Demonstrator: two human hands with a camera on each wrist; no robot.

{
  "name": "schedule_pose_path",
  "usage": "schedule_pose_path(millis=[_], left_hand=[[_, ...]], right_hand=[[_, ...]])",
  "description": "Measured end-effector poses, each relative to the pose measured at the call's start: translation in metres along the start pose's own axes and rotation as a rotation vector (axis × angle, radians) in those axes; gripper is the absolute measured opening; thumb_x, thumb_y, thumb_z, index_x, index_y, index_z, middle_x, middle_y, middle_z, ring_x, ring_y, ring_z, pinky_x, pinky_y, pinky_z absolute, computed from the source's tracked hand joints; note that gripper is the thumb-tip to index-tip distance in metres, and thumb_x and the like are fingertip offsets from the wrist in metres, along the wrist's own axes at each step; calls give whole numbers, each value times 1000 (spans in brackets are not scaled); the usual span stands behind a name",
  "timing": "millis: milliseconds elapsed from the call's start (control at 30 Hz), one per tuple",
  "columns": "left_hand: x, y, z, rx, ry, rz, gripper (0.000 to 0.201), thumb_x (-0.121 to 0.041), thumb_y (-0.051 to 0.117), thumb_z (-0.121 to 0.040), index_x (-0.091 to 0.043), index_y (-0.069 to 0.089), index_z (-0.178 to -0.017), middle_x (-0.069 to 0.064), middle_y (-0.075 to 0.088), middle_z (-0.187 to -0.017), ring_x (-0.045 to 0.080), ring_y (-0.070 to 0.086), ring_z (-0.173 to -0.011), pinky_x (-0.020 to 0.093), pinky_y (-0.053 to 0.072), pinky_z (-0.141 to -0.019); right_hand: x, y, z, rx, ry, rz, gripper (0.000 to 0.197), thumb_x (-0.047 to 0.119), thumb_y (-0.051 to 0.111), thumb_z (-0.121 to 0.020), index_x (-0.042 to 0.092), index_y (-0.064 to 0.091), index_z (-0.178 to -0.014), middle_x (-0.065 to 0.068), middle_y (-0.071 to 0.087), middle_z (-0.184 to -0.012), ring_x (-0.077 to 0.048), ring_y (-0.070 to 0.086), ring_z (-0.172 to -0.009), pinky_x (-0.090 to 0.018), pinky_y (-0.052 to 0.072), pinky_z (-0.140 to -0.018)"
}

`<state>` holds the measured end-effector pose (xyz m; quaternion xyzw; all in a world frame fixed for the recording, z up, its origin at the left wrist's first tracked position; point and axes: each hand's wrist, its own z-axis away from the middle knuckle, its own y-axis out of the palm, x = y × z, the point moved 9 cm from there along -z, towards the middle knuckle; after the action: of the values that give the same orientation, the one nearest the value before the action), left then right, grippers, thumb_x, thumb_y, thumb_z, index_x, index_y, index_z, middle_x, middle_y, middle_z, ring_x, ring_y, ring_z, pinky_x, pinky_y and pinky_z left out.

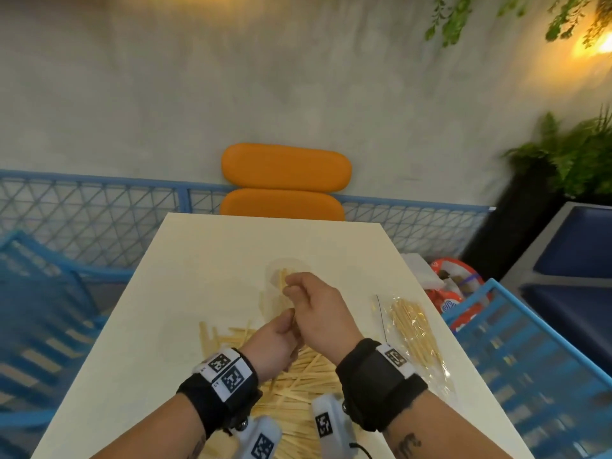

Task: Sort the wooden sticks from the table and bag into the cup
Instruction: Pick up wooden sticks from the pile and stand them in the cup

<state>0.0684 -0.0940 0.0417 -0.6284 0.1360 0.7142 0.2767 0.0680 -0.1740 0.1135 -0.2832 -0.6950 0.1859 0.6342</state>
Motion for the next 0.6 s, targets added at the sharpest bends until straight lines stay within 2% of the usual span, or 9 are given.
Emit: schedule_pose_path(millis=[133,200,267,300,367,433,467,533,600], left_hand=[[-3,-13,2,-47,19,45,20,-7,39,-104,-13,53,-117,-7,44,-53,13,38,-51,30,33,-53],[-9,-22,4,-75,49,102,18,-16,42,-104,-13,56,-116,-6,44,-55,14,37,-52,29,34,-54],[-20,-35,5,-128,106,198,28,-34,46,-101,-8,55,-107,-7,44,-59,14,36,-54,29,34,-56],[-25,-44,6,-178,134,266,29,-36,46,-102,-8,53,-100,-5,44,-62,14,36,-55,30,34,-58],[-37,-60,5,-266,189,440,23,-25,39,-108,-13,49,-91,-2,41,-66,16,36,-58,30,35,-60],[-49,-67,3,-293,234,639,24,-17,33,-109,-15,46,-89,0,39,-66,16,36,-59,31,35,-62],[-54,-67,1,-298,247,717,25,-15,31,-109,-15,45,-88,0,38,-66,15,37,-59,31,35,-63],[-57,-64,0,-295,246,789,26,-14,30,-109,-14,45,-88,2,38,-66,15,37,-58,30,36,-63],[-54,-57,-1,-281,222,789,25,-13,30,-109,-14,46,-89,2,39,-65,17,38,-58,31,38,-63]], right_hand=[[8,17,2,134,-88,-2,33,30,44,-105,20,64,-129,11,54,-143,-3,47,-132,-24,37,-112],[11,17,5,156,-129,-133,40,37,45,-105,30,50,-143,15,49,-147,8,44,-131,-19,38,-109],[6,10,6,95,-111,-307,50,41,46,-103,36,34,-152,17,41,-149,17,41,-127,-10,41,-99],[1,10,6,95,-85,-359,52,43,48,-102,36,32,-151,17,39,-149,14,41,-129,-13,43,-99],[-13,25,9,237,-5,-332,58,52,55,-96,36,33,-147,15,44,-146,3,44,-132,-25,45,-104],[-23,48,22,438,49,-206,66,60,56,-87,33,36,-144,13,54,-135,0,55,-119,-31,50,-99],[-25,56,28,493,63,-181,61,58,55,-89,30,40,-141,10,60,-127,-3,61,-109,-34,53,-92],[-26,63,34,494,91,-281,39,42,49,-100,17,47,-130,2,66,-103,-13,66,-84,-35,54,-73],[-27,61,34,432,157,-443,27,27,45,-104,5,48,-121,-2,61,-84,-14,58,-63,-31,46,-60]])
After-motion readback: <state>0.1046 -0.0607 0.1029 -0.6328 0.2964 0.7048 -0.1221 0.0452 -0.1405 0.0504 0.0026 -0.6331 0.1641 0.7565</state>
